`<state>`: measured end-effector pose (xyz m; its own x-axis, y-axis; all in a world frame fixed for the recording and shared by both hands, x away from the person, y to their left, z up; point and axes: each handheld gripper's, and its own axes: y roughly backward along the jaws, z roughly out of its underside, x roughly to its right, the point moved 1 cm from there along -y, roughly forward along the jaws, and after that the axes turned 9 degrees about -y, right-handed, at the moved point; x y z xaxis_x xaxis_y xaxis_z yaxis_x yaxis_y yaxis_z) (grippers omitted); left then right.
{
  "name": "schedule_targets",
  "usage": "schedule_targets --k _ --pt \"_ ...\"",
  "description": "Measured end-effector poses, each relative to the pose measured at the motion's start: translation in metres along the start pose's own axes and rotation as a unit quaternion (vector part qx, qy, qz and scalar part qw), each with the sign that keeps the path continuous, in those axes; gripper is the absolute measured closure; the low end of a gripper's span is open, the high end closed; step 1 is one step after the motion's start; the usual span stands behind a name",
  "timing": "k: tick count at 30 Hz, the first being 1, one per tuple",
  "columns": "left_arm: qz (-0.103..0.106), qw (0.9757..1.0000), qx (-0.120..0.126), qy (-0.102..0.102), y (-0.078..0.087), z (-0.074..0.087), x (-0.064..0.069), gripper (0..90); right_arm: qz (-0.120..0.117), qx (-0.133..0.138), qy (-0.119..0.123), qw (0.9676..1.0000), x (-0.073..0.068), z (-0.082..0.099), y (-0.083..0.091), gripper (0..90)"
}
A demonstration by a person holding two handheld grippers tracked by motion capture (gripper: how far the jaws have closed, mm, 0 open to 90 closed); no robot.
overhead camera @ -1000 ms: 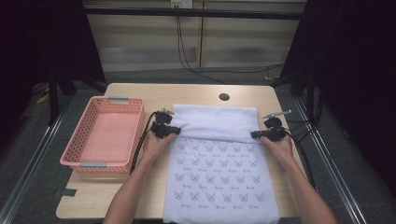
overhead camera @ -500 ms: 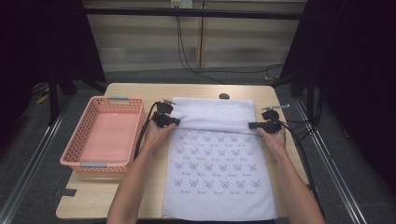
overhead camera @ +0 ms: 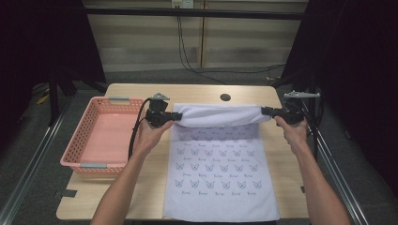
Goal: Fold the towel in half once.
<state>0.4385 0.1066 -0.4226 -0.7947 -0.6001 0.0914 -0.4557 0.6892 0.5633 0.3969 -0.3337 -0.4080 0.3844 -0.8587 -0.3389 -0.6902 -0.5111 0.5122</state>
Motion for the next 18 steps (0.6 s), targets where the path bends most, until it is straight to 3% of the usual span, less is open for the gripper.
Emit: schedule_targets --k 3,8,10,11,13,15,16,18 --pt "0.013 0.9995 0.028 -0.001 0.019 -0.006 0.004 86.1 -0.021 0.008 0.017 0.9996 -0.007 -0.007 0.013 86.9" --pt "0.021 0.9985 0.051 -0.004 0.037 -0.007 0.012 86.4 -0.040 0.022 0.026 0.9986 -0.018 -0.011 0.032 86.9" --pt "0.017 0.9984 0.050 -0.020 0.046 -0.010 0.018 86.4 -0.042 0.024 0.035 0.9982 -0.023 -0.012 0.040 86.9" --pt "0.022 0.9978 0.061 -0.018 0.053 -0.012 0.021 86.4 -0.045 0.027 0.037 0.9980 -0.027 -0.013 0.045 86.9" --pt "0.017 0.9970 0.069 -0.032 0.068 -0.018 0.030 86.5 -0.051 0.033 0.047 0.9970 -0.035 -0.017 0.059 86.9" --pt "0.020 0.9953 0.086 -0.040 0.081 -0.023 0.037 86.5 -0.056 0.040 0.052 0.9963 -0.040 -0.019 0.068 86.9" --pt "0.016 0.9925 0.112 -0.046 0.093 -0.024 0.044 86.5 -0.060 0.045 0.052 0.9959 -0.043 -0.021 0.076 86.9" --pt "0.031 0.9907 0.125 -0.046 0.105 -0.023 0.054 86.5 -0.061 0.058 0.064 0.9944 -0.051 -0.023 0.092 86.9"
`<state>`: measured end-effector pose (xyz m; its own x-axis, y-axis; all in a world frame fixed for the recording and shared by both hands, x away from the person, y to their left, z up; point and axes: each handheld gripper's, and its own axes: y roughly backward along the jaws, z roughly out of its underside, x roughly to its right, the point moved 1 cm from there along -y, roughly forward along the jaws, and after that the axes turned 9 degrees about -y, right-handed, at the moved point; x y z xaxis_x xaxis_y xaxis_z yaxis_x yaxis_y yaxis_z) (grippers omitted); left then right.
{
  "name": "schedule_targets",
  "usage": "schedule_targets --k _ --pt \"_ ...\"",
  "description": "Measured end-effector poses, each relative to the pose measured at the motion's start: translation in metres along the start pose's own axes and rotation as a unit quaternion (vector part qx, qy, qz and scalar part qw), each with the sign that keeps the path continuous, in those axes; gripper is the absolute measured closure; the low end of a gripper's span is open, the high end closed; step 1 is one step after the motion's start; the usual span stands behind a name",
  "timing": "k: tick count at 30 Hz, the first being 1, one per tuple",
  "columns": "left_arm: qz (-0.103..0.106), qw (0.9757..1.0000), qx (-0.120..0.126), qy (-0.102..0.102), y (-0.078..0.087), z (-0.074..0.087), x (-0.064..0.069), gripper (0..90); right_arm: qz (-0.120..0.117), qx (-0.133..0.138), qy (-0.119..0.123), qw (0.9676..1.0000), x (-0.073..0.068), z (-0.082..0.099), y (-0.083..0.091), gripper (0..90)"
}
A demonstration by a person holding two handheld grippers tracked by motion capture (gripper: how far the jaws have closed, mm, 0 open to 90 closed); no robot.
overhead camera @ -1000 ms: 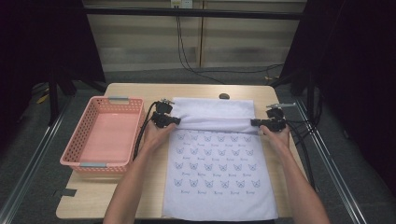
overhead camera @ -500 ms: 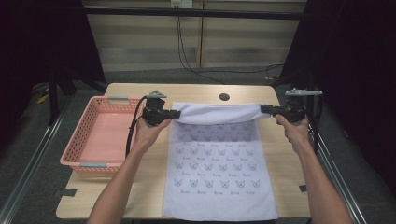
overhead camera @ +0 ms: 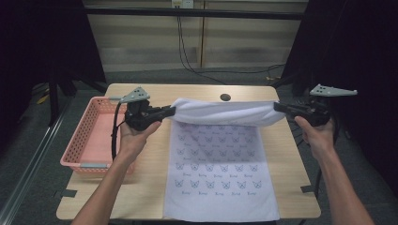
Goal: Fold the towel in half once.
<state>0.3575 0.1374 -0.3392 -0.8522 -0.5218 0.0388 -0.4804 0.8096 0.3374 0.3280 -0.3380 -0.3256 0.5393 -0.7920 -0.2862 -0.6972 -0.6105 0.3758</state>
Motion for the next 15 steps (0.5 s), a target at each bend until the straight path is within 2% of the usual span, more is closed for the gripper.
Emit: schedule_targets --k 2,3,4,6,7,8,9,10,12,13,15 --pt "0.004 0.9999 0.002 -0.015 0.009 0.001 0.011 86.5 -0.010 0.003 0.008 0.9999 -0.007 -0.001 0.009 87.0" --pt "0.010 0.9999 -0.003 -0.013 0.012 0.005 0.015 86.4 -0.005 -0.005 0.015 0.9999 -0.012 0.001 0.013 87.0" --pt "0.009 0.9998 -0.011 -0.013 0.015 0.013 0.021 86.4 -0.003 -0.012 0.024 0.9996 -0.017 0.006 0.015 87.0" --pt "0.017 0.9995 -0.018 -0.016 0.017 0.028 0.028 86.3 -0.012 -0.022 0.027 0.9993 -0.023 0.023 0.019 87.0" --pt "0.012 0.9997 -0.014 -0.015 0.019 0.039 0.032 86.3 -0.012 -0.030 0.028 0.9991 -0.025 0.033 0.020 86.9" --pt "0.019 0.9997 -0.014 -0.006 0.019 0.050 0.037 86.3 -0.019 -0.037 0.022 0.9989 -0.026 0.045 0.020 87.0" --pt "0.032 0.9992 -0.022 0.007 0.018 0.063 0.041 86.3 -0.024 -0.044 0.016 0.9986 -0.026 0.057 0.020 87.0" --pt "0.035 0.9988 -0.029 0.017 0.018 0.075 0.047 86.2 -0.025 -0.052 0.009 0.9983 -0.027 0.070 0.020 86.9" --pt "0.054 0.9973 -0.043 0.024 0.018 0.098 0.059 86.1 -0.035 -0.068 -0.003 0.9971 -0.029 0.096 0.020 86.8" --pt "0.056 0.9964 -0.057 0.027 0.017 0.109 0.064 85.9 -0.035 -0.073 -0.009 0.9966 -0.031 0.108 0.022 86.8" --pt "0.068 0.9942 -0.080 0.024 0.017 0.120 0.070 84.9 -0.042 -0.088 -0.020 0.9951 -0.032 0.132 0.024 86.6"
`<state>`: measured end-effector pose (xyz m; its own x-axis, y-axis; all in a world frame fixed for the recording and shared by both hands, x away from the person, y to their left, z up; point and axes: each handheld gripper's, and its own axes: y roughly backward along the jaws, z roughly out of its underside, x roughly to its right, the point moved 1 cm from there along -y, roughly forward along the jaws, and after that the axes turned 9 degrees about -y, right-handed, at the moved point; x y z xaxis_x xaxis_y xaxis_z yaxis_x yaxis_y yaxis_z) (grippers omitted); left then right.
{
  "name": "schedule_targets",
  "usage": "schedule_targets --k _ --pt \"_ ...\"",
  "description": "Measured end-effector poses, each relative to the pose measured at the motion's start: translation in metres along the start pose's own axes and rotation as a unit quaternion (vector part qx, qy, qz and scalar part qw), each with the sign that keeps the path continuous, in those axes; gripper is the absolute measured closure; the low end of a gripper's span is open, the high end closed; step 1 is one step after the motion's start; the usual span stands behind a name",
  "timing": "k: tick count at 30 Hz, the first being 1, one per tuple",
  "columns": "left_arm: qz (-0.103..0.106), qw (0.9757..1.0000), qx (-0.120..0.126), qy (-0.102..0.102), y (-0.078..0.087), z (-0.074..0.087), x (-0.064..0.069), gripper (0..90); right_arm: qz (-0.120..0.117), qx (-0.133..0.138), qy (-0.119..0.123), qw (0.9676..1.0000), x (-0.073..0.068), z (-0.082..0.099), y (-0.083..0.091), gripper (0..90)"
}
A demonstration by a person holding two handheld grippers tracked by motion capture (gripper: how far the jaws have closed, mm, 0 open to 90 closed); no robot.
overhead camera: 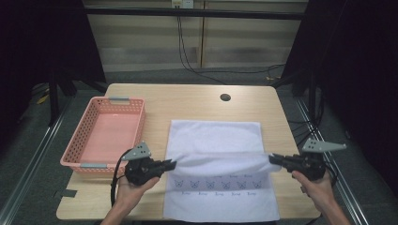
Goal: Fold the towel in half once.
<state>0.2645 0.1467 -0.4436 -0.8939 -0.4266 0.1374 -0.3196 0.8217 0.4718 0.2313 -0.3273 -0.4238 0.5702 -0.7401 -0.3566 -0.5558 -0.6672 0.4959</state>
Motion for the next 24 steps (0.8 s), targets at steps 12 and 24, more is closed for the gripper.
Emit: schedule_targets --k 12,24 --pt "0.062 0.9929 -0.101 0.012 -0.005 0.043 0.016 80.3 0.003 -0.069 0.001 0.9976 -0.018 0.068 0.003 83.0" --pt "0.096 0.9917 -0.085 -0.001 0.020 0.039 0.033 74.7 -0.009 -0.092 0.016 0.9956 -0.046 0.080 0.019 69.3"
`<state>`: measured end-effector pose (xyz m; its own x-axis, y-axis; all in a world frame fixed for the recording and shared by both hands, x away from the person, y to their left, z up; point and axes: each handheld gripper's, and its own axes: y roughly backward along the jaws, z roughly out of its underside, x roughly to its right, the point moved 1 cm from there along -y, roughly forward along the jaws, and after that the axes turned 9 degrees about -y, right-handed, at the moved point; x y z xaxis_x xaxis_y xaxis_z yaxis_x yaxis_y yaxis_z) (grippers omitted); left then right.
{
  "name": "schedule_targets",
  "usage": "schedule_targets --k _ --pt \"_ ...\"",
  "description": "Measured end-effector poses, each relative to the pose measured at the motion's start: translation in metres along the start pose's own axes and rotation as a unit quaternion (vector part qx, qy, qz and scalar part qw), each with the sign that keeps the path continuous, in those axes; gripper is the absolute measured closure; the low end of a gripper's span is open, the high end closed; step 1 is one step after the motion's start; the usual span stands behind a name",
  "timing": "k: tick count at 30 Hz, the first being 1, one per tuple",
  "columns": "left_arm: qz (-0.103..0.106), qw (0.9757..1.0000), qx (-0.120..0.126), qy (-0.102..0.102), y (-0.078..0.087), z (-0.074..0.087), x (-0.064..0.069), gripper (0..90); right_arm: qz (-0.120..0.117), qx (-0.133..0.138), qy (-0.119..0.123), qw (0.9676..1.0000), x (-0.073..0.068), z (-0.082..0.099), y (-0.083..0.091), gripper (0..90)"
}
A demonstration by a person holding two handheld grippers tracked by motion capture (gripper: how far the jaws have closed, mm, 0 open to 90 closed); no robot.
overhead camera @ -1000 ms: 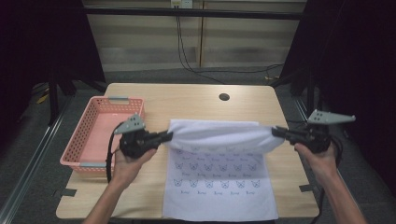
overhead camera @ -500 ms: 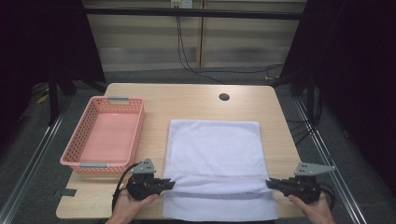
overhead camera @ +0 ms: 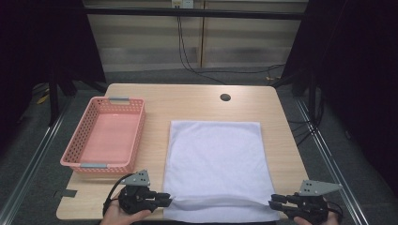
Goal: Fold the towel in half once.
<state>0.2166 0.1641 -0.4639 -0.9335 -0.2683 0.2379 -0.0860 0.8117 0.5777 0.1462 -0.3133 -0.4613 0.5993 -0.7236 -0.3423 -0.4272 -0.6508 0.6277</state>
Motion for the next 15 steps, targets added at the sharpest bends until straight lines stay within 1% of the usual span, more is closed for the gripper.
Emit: schedule_targets --k 1,2,4,5,6,7,8,9,10,11,12,13,14,15 --pt "0.003 1.0000 0.007 0.003 0.001 -0.001 -0.002 72.5 0.000 0.002 0.002 1.0000 0.000 -0.001 0.001 68.2" --pt "-0.001 0.9999 0.011 0.007 0.002 -0.003 -0.004 71.1 0.006 0.008 0.001 0.9999 0.001 -0.002 0.002 67.2" --pt "-0.018 0.9998 0.010 0.007 -0.001 -0.008 -0.012 71.0 0.007 0.020 -0.001 0.9998 0.005 -0.007 0.001 66.9" --pt "-0.022 0.9997 0.011 0.007 -0.005 -0.010 -0.018 70.5 0.015 0.028 -0.003 0.9995 0.010 -0.010 -0.002 65.9" --pt "-0.030 0.9995 0.009 0.011 -0.008 -0.011 -0.023 70.1 0.013 0.028 -0.008 0.9995 0.016 -0.014 -0.006 65.0" --pt "-0.038 0.9991 0.004 0.020 -0.012 -0.014 -0.029 69.8 0.016 0.025 -0.011 0.9995 0.020 -0.017 -0.010 63.2" --pt "-0.038 0.9991 -0.008 0.018 -0.019 -0.017 -0.037 68.8 0.024 0.022 -0.011 0.9994 0.025 -0.021 -0.016 60.7" --pt "-0.043 0.9988 -0.014 0.015 -0.023 -0.019 -0.042 67.2 0.026 0.013 -0.012 0.9995 0.030 -0.027 -0.023 58.3" --pt "-0.049 0.9986 -0.015 0.016 -0.028 -0.021 -0.049 65.6 0.029 0.011 -0.011 0.9994 0.033 -0.030 -0.027 57.6" --pt "-0.056 0.9980 -0.008 0.028 -0.034 -0.023 -0.059 64.3 0.032 0.010 -0.014 0.9993 0.037 -0.035 -0.033 56.7" --pt "-0.067 0.9970 -0.015 0.035 -0.039 -0.024 -0.067 63.7 0.033 0.006 -0.016 0.9993 0.041 -0.040 -0.039 55.1" --pt "-0.073 0.9964 -0.027 0.033 -0.043 -0.025 -0.073 63.1 0.045 0.004 -0.016 0.9989 0.044 -0.045 -0.045 52.6" --pt "-0.085 0.9952 -0.038 0.031 -0.048 -0.028 -0.079 62.2 0.052 -0.001 -0.014 0.9986 0.046 -0.048 -0.049 50.7" --pt "-0.087 0.9948 -0.034 0.040 -0.052 -0.030 -0.087 61.0 0.052 -0.008 -0.012 0.9985 0.048 -0.053 -0.054 50.0"
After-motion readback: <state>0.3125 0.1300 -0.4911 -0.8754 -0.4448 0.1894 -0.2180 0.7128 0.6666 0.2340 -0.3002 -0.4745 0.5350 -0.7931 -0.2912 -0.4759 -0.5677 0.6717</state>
